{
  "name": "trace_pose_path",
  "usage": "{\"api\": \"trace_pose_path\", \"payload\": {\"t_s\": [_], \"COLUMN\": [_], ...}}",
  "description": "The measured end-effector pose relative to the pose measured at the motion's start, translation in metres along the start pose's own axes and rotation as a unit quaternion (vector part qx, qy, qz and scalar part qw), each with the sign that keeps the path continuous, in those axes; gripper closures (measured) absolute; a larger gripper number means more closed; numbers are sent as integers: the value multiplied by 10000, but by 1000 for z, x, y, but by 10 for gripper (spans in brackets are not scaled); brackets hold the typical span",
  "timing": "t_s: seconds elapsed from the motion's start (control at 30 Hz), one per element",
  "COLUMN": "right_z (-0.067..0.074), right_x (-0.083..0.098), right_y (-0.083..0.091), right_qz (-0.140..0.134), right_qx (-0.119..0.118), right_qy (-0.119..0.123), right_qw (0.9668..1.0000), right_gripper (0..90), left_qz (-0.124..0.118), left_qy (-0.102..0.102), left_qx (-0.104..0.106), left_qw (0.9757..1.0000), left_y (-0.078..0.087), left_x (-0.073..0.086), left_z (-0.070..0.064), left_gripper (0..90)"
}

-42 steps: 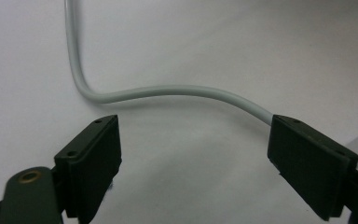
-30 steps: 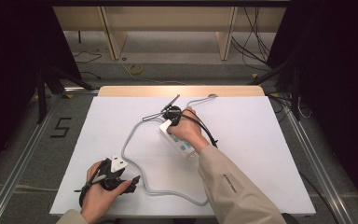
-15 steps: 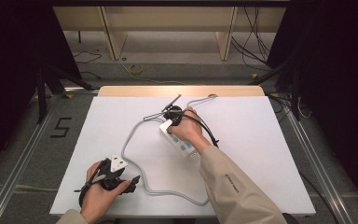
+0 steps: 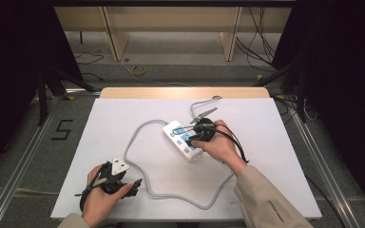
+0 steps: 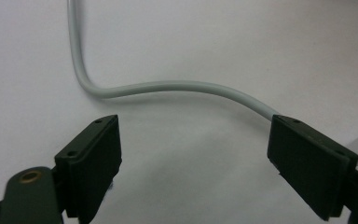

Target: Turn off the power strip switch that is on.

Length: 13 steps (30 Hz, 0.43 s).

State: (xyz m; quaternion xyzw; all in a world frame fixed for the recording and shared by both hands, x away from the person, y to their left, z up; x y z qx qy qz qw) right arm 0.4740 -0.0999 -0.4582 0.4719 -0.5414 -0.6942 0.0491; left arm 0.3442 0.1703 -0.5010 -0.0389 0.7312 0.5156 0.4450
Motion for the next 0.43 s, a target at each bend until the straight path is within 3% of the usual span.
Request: {"api": "trace_pose_path", "payload": {"t_s": [0.23,0.43], "right_z": [1,8], "right_x": [48,79], "right_y": [32,45], "right_qz": [-211,-468], "right_qx": [-221,-330], "right_qy": [-99,-125], "right_qw": [9995,9983], "right_gripper": [676,628], "left_qz": [17,17], "left_qy": [21,93], "left_qx": [16,44], "left_qw": [10000,9999], "left_y": [0,-1], "left_x": [1,1], "left_z": [1,3], "left_gripper": [172,172]}}
Point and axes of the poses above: each handheld gripper's, and its own axes: y roughly backward along the jaws, x roughly out of its underside, z roughly to its left, the point moved 4 cm from there along -y, roughly forward along the jaws, and after that the axes turned 10 degrees about x, right-handed, at the moved point
